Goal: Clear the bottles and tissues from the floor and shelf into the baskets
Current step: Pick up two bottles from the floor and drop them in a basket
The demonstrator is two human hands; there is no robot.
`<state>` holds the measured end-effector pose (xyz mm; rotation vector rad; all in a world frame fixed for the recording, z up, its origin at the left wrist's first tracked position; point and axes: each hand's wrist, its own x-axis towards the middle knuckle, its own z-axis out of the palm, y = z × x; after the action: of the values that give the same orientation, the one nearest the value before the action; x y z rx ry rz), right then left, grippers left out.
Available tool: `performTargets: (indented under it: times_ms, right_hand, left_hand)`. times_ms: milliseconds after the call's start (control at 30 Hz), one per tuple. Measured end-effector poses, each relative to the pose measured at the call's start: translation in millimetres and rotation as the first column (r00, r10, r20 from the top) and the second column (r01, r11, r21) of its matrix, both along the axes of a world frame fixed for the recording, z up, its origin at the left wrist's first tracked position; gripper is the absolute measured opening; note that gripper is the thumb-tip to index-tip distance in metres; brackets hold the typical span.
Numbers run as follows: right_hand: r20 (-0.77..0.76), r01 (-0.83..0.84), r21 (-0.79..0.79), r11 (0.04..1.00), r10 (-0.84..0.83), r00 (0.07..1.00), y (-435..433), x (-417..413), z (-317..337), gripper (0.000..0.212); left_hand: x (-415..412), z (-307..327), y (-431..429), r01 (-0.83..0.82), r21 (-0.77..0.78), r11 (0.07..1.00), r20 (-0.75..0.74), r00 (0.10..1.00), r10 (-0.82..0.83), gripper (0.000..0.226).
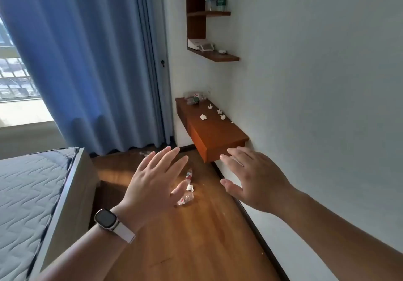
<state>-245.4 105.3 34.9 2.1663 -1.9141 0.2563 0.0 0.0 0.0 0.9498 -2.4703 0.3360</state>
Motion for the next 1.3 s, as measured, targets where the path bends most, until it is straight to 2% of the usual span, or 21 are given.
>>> performTargets:
  times_ms: [267,567,900,1167,1300]
  right_hand:
    - [0.005,0.002,0.009,1.0,-0.002,1.0,-124.7,29.5,-29.3,0.06]
    - [0.023,-0.033,0.03,0.999,0.032,0.999,-231.3,33.2,-69.0,0.054]
    - [0.081,-0.1,0.108,0.989,0.092,0.992,-401.0,0.2,-134.5,0.053]
    - [0.112,-0.158,0.189,0.969,0.139,0.984,-546.7,-33.3,-145.9,0.055]
    - [0.162,-0.159,0.238,0.958,0.122,0.979,-592.3,-41.9,-154.4,0.059]
  left_hand:
    - [32.3,-27.8,-119.8,-0.019,0.071,0.997,0.003,1.0,0.019,0.054]
    - [40.8,-54.0,-216.4,-0.042,0.149,0.988,0.032,0.999,0.037,0.056]
    - [12.9,-91.9,-364.0,-0.131,0.24,0.962,0.106,0.988,0.108,0.054]
    - [-26.6,-98.7,-496.4,-0.169,0.271,0.947,0.16,0.979,0.129,0.053]
    - [-39.2,-107.3,-536.9,-0.16,0.313,0.936,0.16,0.98,0.114,0.052]
